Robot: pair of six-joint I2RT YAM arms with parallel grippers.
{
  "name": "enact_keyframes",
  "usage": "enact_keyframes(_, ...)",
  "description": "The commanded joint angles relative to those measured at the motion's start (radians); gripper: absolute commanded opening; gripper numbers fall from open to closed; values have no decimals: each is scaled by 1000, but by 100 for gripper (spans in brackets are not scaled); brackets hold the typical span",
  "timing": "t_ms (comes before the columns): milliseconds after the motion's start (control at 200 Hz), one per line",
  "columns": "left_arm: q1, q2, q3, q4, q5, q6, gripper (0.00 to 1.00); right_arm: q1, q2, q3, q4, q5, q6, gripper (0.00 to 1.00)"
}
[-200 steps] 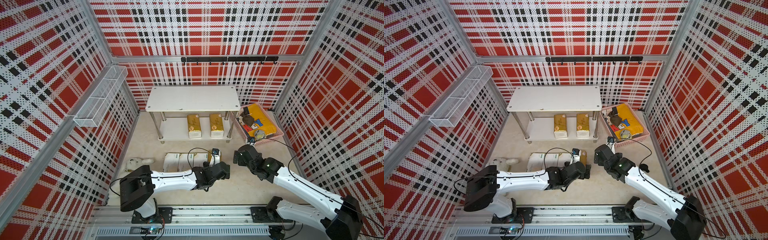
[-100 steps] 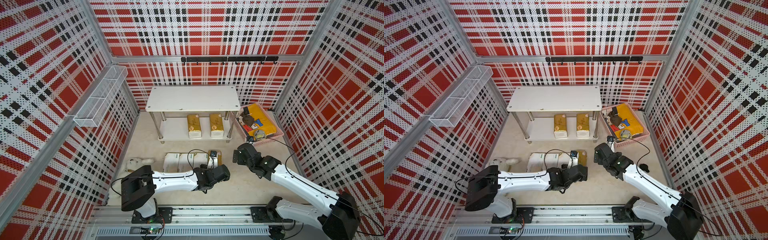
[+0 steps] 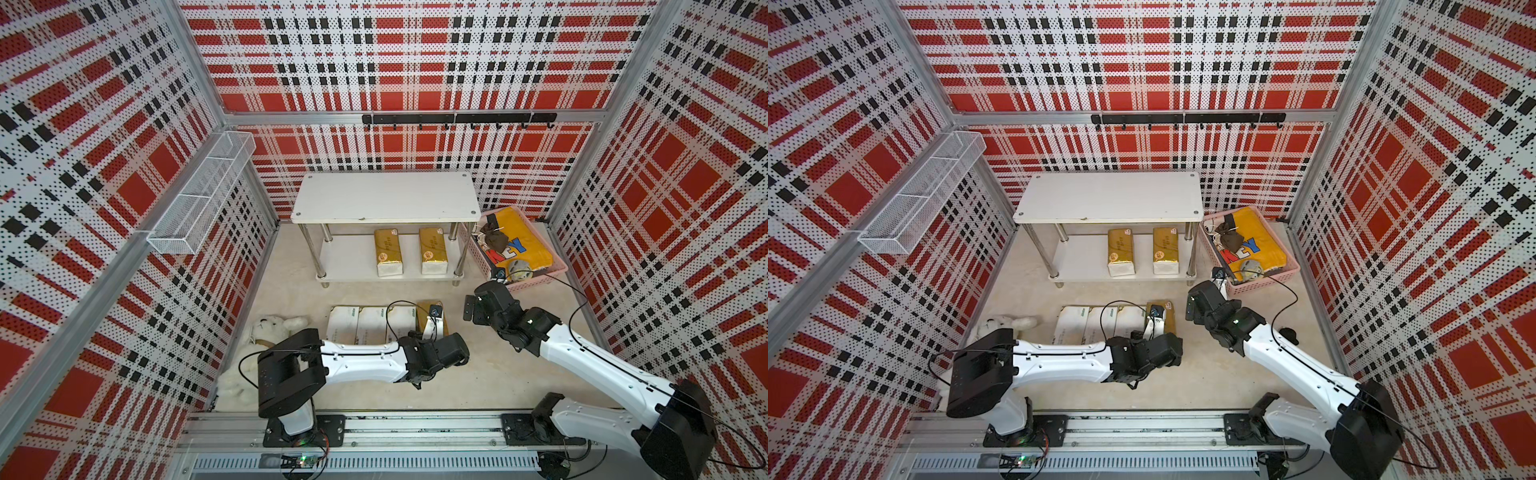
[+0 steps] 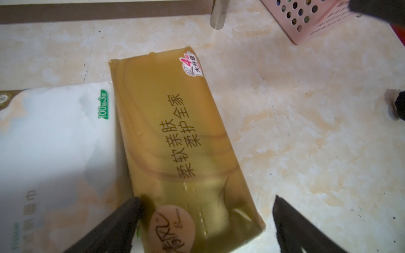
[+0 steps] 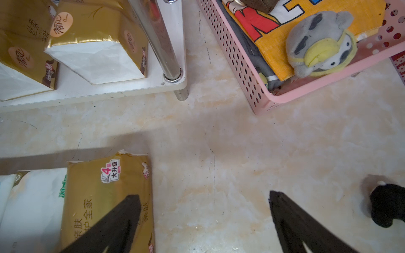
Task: Place the tissue boxes on the shelf by color
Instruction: Pick up the box of tissues from the center of the board.
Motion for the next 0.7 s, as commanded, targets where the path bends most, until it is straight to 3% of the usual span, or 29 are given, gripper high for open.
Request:
enact_keyframes(0,12,36,21,-22,-16,-24,98,-23,-7,6,19,-11,-1,100)
enact_keyframes(531,26,126,83,-25,-19,-58,99,-45,21,3,62,-73,-12,100)
enact_keyframes(696,25,87,99,-44,-33,-87,99,-46,16,5,63,-73,-15,100)
